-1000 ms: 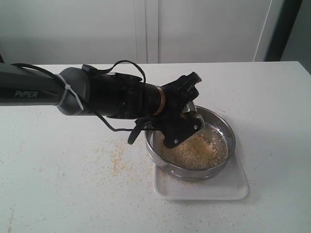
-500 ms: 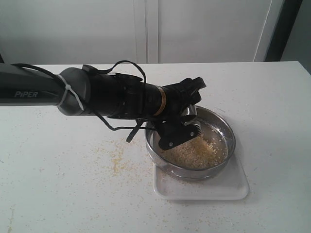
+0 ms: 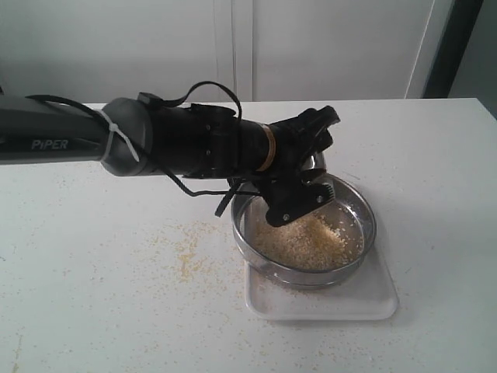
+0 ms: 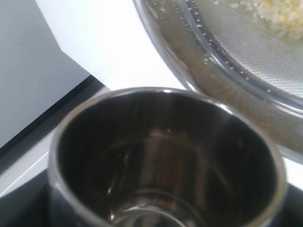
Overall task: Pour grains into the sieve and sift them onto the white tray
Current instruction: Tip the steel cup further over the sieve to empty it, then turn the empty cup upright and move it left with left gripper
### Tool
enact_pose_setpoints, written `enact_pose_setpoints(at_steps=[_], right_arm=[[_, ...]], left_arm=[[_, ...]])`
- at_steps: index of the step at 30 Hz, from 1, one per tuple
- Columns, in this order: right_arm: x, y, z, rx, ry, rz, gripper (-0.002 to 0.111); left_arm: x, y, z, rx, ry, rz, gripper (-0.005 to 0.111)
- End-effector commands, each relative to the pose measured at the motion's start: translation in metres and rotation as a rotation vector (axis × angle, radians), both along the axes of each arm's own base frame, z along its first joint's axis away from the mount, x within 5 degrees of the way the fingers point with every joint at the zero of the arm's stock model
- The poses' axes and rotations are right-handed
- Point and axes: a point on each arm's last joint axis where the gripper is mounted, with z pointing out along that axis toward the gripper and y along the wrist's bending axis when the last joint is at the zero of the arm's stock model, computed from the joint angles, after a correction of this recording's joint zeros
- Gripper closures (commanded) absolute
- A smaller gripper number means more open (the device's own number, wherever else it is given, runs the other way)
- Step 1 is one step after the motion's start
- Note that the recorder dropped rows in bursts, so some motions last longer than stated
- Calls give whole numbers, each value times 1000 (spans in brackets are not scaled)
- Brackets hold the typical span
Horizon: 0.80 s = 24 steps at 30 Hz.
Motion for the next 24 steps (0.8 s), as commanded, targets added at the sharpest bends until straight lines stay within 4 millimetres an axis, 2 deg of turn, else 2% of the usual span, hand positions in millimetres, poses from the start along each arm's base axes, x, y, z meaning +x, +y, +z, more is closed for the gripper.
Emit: enact_pose_setpoints(at_steps=[1,3,4,6,7,9,10,11,14,19,22,24], right_arm=[[0,0,-1,0,-7,-7,108],[0,0,-1,0,-7,-7,108],[0,0,-1,0,-7,-7,108],[0,0,-1,0,-7,-7,108],[0,0,-1,0,-7,-7,108],[0,0,-1,0,-7,-7,108],[0,0,-1,0,-7,-7,108],[0,0,-1,0,-7,-7,108],[0,0,-1,0,-7,-7,108],[0,0,-1,0,-7,-7,108],[0,0,-1,0,-7,-7,108],[0,0,-1,0,-7,-7,108]], left_arm=[[-5,-5,0,39,-41,-44,107],[-10,-10,5,-21,-8,-49,107],[-9,-10,0,-16,4,-41,107],[-3,-3,-6,74,-27,-8,107],[-6,-4,-7,118,-58,-34,107],[-18,-12,2,28,-39,-100,107],[-17,-12,2,-49,18,-80,107],[-12,-9,-2,-46,38,-45,107],[-10,4,-10,105,-16,-31,107],[-19,4,5,-85,93,5,107],[-26,2,18,-203,117,-29,107],[-33,5,35,-408,216,-11,107]])
